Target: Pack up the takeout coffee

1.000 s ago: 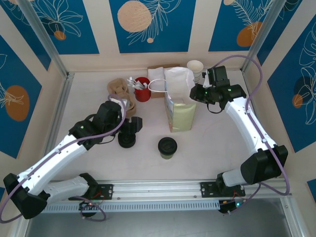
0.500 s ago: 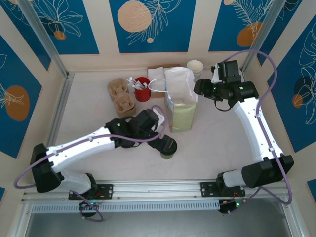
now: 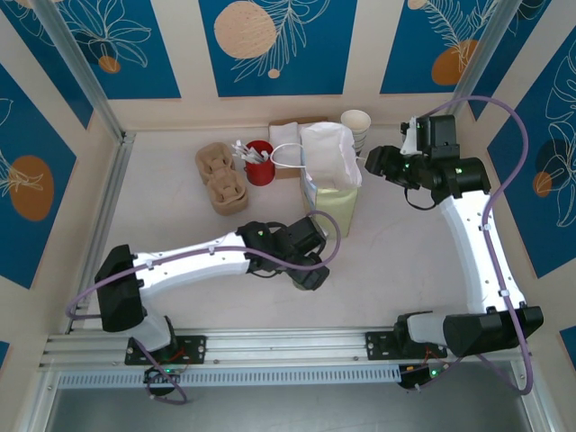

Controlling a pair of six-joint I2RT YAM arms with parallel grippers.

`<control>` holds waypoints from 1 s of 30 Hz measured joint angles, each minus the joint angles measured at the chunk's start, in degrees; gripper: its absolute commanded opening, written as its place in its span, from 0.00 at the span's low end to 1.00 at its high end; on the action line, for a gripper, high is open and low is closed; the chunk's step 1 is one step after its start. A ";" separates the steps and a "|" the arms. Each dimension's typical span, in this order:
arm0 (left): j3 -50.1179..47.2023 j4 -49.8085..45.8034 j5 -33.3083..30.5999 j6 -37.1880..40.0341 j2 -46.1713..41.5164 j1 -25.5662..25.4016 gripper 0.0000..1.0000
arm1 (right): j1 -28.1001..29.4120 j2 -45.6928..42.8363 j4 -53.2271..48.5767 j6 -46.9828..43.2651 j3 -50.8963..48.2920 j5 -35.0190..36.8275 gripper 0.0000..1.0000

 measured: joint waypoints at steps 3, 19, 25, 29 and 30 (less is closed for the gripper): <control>0.70 -0.59 -0.48 -0.83 1.36 -0.02 1.00 | -0.55 -0.17 0.02 0.00 -0.68 -0.63 0.56; 2.93 -1.60 -0.57 -1.64 5.57 -0.63 0.87 | -3.54 -0.35 0.85 0.02 -3.98 -3.61 0.56; 3.45 -2.36 -0.81 -2.51 6.40 -0.79 0.81 | -4.28 -0.39 1.05 0.02 -4.09 -4.28 0.56; 3.54 -2.67 -1.29 -2.56 6.51 -0.83 0.80 | -4.61 -0.55 1.31 0.00 -4.09 -4.76 0.56; 3.65 -2.93 -1.51 -2.64 6.60 -0.87 0.80 | -4.66 -0.57 1.31 0.00 -4.09 -4.87 0.56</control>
